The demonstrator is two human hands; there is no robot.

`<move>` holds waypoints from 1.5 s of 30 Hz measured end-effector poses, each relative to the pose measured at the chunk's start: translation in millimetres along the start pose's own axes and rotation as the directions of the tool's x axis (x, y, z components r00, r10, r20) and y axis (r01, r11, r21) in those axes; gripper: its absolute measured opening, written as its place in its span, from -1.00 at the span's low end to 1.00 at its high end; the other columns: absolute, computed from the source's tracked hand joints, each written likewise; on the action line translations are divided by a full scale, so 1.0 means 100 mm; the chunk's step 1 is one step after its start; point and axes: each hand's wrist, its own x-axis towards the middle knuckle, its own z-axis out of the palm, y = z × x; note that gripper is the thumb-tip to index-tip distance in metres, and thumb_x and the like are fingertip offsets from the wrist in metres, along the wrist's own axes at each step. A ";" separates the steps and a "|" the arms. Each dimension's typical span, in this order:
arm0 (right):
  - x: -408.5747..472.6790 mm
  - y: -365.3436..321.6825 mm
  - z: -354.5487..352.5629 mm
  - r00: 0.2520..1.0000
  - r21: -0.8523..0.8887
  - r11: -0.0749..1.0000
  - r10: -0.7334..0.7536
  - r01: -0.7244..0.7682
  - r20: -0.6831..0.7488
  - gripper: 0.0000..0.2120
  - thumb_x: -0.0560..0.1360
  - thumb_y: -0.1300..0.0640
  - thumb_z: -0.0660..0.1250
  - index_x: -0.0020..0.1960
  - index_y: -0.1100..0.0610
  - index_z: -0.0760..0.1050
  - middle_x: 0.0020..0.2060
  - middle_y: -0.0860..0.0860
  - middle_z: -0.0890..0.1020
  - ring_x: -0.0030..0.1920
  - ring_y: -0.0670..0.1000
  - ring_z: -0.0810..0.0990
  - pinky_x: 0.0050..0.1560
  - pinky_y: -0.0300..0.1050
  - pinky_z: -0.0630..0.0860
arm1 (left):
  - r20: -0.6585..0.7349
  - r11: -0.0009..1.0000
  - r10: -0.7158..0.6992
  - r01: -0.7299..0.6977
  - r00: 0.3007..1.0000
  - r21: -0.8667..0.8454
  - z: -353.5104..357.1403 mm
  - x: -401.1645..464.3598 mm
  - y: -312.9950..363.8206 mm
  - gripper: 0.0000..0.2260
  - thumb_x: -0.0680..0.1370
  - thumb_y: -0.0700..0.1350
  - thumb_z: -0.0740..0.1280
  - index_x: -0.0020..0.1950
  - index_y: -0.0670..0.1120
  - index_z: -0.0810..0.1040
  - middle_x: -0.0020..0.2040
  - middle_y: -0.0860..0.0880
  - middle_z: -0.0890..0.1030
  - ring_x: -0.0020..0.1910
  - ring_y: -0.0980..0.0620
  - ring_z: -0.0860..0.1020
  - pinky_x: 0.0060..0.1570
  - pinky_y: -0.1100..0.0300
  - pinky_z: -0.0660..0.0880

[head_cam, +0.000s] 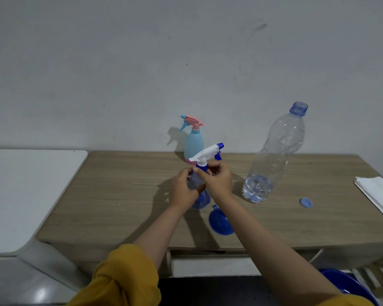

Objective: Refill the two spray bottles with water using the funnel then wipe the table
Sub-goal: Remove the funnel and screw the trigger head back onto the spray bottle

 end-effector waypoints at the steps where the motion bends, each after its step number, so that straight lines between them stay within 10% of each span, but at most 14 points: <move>1: 0.00 0.02 0.01 1.000 0.005 1.000 0.004 -0.004 -0.012 -0.67 0.33 0.25 0.54 0.02 0.19 0.49 -0.11 0.01 0.61 -0.10 -0.13 0.60 -0.10 -0.38 0.56 | 0.001 1.000 0.001 -0.001 1.000 -0.001 0.00 0.00 -0.01 -0.63 0.35 -0.13 0.52 0.09 -0.03 0.50 0.02 0.03 0.58 0.01 0.09 0.53 -0.09 0.32 0.44; 7: -0.01 0.02 0.04 0.999 -0.022 0.999 -0.037 0.037 -0.005 -0.72 0.36 0.22 0.52 0.06 0.16 0.58 -0.01 0.10 0.65 0.03 0.01 0.64 0.09 -0.07 0.60 | -0.003 1.000 -0.010 0.010 1.000 -0.012 -0.01 0.01 -0.01 -0.63 0.38 -0.14 0.49 0.14 -0.04 0.50 0.04 0.04 0.58 0.00 0.13 0.53 -0.11 0.40 0.42; 16: -0.02 0.02 0.06 1.000 -0.027 0.999 -0.023 0.023 0.002 -0.72 0.39 0.20 0.49 0.09 0.15 0.58 0.00 0.10 0.64 0.03 0.00 0.64 0.10 -0.06 0.60 | -0.020 1.000 -0.004 0.003 1.000 -0.007 0.01 0.02 -0.05 -0.64 0.38 -0.10 0.48 0.14 -0.04 0.50 0.05 0.02 0.59 0.03 0.07 0.55 -0.01 0.18 0.52; 45: 0.00 0.08 0.13 0.997 0.026 1.000 0.018 -0.017 -0.069 -0.63 0.29 0.16 0.57 0.03 0.18 0.53 0.00 0.10 0.61 -0.01 -0.03 0.63 -0.01 -0.20 0.59 | -0.029 1.000 0.010 -0.009 1.000 0.020 -0.02 -0.03 0.02 -0.69 0.39 -0.23 0.44 0.10 -0.09 0.49 0.02 0.01 0.56 0.01 0.07 0.52 -0.14 0.43 0.38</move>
